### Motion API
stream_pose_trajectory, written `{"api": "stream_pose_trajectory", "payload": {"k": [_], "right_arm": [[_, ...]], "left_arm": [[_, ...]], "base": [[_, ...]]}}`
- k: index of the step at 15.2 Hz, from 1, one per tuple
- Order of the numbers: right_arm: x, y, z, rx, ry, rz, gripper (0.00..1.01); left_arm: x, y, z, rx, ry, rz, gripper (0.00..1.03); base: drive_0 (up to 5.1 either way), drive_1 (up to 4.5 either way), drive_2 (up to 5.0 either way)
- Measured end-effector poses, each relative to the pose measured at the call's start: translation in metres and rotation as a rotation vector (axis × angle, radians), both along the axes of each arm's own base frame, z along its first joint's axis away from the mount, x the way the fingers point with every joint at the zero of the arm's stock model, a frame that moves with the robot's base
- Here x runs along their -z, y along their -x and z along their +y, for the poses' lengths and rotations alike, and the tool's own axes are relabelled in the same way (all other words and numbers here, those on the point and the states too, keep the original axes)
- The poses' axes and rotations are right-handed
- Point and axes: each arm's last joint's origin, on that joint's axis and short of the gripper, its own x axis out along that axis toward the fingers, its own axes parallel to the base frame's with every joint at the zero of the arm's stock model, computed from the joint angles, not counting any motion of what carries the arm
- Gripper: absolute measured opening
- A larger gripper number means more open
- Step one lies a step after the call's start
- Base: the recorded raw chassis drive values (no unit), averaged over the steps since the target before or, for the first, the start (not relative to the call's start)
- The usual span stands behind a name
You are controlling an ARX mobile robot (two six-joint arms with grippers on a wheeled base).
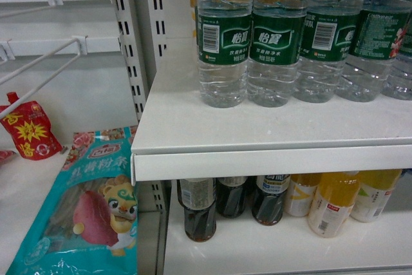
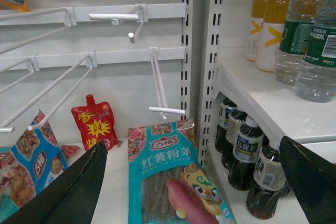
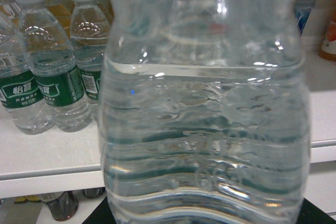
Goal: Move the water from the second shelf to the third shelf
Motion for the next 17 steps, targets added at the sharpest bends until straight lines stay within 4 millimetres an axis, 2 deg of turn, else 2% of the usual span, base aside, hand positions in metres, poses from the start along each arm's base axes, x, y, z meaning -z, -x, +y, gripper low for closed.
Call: {"api": "stream_pose_trajectory", "payload": {"k": [1, 2, 3, 5, 8, 12, 17], "right_arm": [[0.001, 0.0, 0.0, -0.006, -0.004, 0.011, 0.41], [-0.003, 0.0, -0.004, -0.115, -0.077, 0.163, 0.41], [0.001, -0.001, -0.001, -0.211, -0.131, 0.223, 0.41], [-0.001, -0.009, 0.01, -0.326, -0.173, 0.241, 0.41], [-0.013, -0.026, 0.021, -0.329, -0.157, 0.194, 0.41], [-0.002, -0.062, 0.022, -0.308, -0.126, 0.212, 0.41], [-0.001, -0.106, 0.024, -0.304, -0.103, 0.171, 0.41]], "left_arm": [[0.0, 0.0, 0.0, 0.0, 0.0, 0.0, 0.98], [0.0, 0.0, 0.0, 0.0, 0.0, 0.0, 0.98], [0.0, 0.0, 0.0, -0.002, 0.0, 0.0, 0.98], [0.0, 0.0, 0.0, 0.0, 0.0, 0.0, 0.98], [0.0, 0.0, 0.0, 0.0, 0.0, 0.0, 0.98], [0.0, 0.0, 0.0, 0.0, 0.0, 0.0, 0.98], [0.0, 0.0, 0.0, 0.0, 0.0, 0.0, 0.98]], "base": [[0.0, 0.0, 0.0], [0.0, 0.0, 0.0], [0.0, 0.0, 0.0], [0.0, 0.0, 0.0], [0.0, 0.0, 0.0], [0.0, 0.0, 0.0], [0.0, 0.0, 0.0]]}}
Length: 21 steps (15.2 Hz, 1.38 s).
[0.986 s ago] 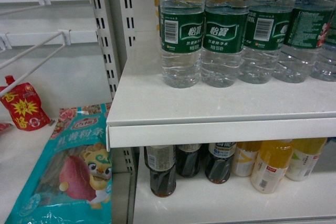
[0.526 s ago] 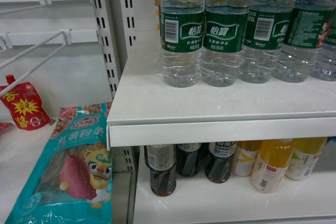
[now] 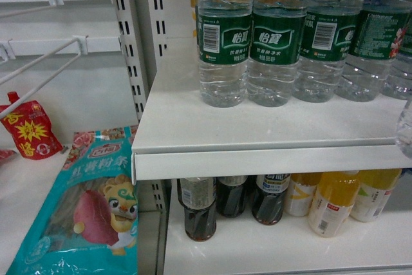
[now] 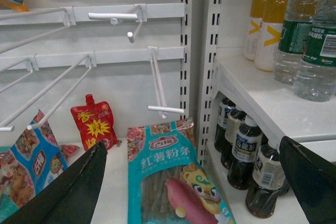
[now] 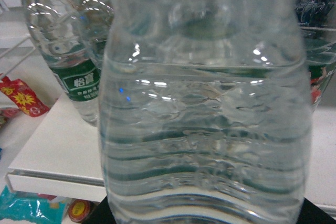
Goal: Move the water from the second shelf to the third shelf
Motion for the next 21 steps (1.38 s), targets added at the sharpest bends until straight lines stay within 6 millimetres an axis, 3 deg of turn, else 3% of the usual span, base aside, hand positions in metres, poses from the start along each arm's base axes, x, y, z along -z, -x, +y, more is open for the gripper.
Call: {"api": "stream_pose_trajectory", "payload": {"k": [3, 10, 18, 21], "right_arm": [[0.01, -0.023, 0.007, 0.014, 0.013, 0.02, 0.41], [0.006, -0.053, 0.036, -0.027, 0.013, -0.016, 0.41], [0.015, -0.089, 0.047, 0.012, 0.043, 0.039, 0.41], [0.017, -0.092, 0.048, 0.022, 0.048, 0.045, 0.41]], "left_arm": [[0.0, 0.0, 0.0, 0.0, 0.0, 0.0, 0.98], [0.0, 0.0, 0.0, 0.0, 0.0, 0.0, 0.98], [0.0, 0.0, 0.0, 0.0, 0.0, 0.0, 0.98], [0.0, 0.0, 0.0, 0.0, 0.0, 0.0, 0.98]], "base": [[0.0, 0.0, 0.0], [0.0, 0.0, 0.0], [0.0, 0.0, 0.0], [0.0, 0.0, 0.0]]}}
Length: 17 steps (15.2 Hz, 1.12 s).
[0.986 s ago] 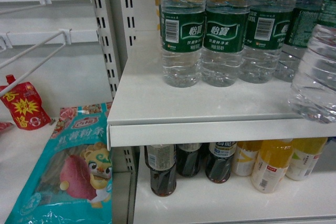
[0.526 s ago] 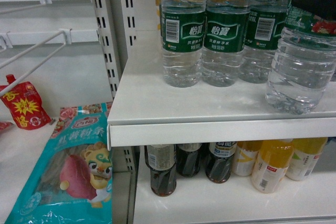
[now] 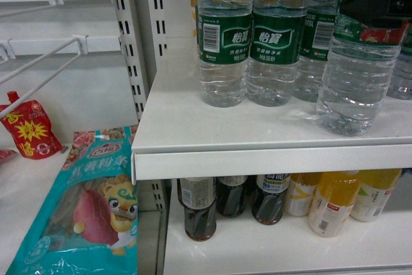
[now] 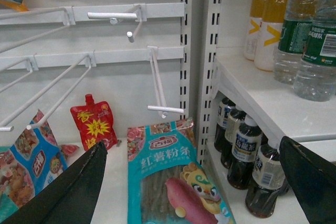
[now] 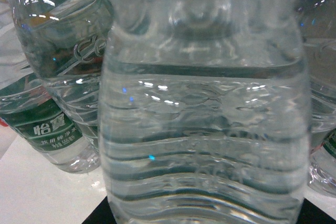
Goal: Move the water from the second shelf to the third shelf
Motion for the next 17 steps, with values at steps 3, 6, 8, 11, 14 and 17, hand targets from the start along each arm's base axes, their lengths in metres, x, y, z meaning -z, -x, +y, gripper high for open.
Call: {"api": "stream_pose_trajectory", "payload": {"k": [3, 6, 8, 11, 14, 17], "right_arm": [[0.0, -0.0009, 0.002, -0.002, 0.001, -0.002, 0.41], [0.0003, -0.0027, 0.0021, 0.003, 0.003, -0.002, 0.41], [0.0009, -0.0038, 0.0024, 0.004, 0.003, -0.002, 0.41], [0.0013, -0.0059, 0.0028, 0.01, 0.005, 0.0, 0.41], [0.0014, -0.0083, 0.0034, 0.005, 0.021, -0.004, 0.66], [-0.0014, -0.0087, 0.0032, 0.004, 0.017, -0.023, 1.0]], "left_arm": [[0.0, 0.0, 0.0, 0.0, 0.0, 0.0, 0.98], [0.0, 0.0, 0.0, 0.0, 0.0, 0.0, 0.98], [0.0, 0.0, 0.0, 0.0, 0.0, 0.0, 0.98], [0.0, 0.0, 0.0, 0.0, 0.0, 0.0, 0.98], [0.0, 0.0, 0.0, 0.0, 0.0, 0.0, 0.98], [0.0, 0.0, 0.0, 0.0, 0.0, 0.0, 0.98]], "base": [[0.0, 0.0, 0.0], [0.0, 0.0, 0.0], [0.0, 0.0, 0.0], [0.0, 0.0, 0.0], [0.0, 0.0, 0.0], [0.0, 0.0, 0.0]]}}
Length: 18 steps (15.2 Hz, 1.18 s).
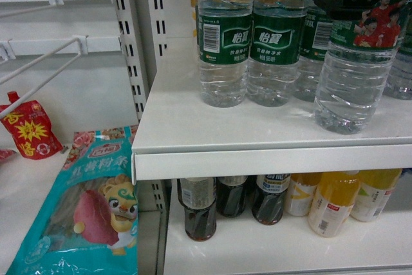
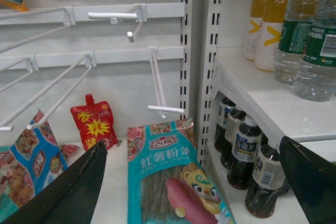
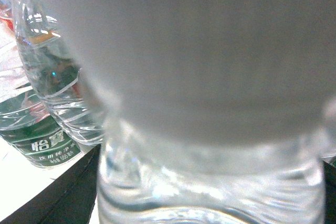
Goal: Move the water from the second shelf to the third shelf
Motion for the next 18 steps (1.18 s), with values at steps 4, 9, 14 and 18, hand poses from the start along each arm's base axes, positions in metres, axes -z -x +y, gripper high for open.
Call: {"api": "stream_pose_trajectory", "payload": {"k": [4, 9, 14, 18], "right_arm": [[-0.001, 0.002, 0.0, -0.007, 0.001, 0.01, 0.98], [-0.015, 0.014, -0.006, 0.0, -0.005, -0.007, 0.98], [-0.011, 0.04, -0.013, -0.007, -0.001, 0.015, 0.98], [-0.01, 0.061, -0.02, -0.028, -0.009, 0.026, 0.98]], "left_arm": [[0.0, 0.0, 0.0, 0.0, 0.0, 0.0, 0.98], [0.0, 0.0, 0.0, 0.0, 0.0, 0.0, 0.98], [0.0, 0.0, 0.0, 0.0, 0.0, 0.0, 0.98], [0.0, 0.0, 0.0, 0.0, 0.0, 0.0, 0.98]], "base": [[0.0, 0.0, 0.0], [0.0, 0.0, 0.0], [0.0, 0.0, 0.0], [0.0, 0.0, 0.0]]}}
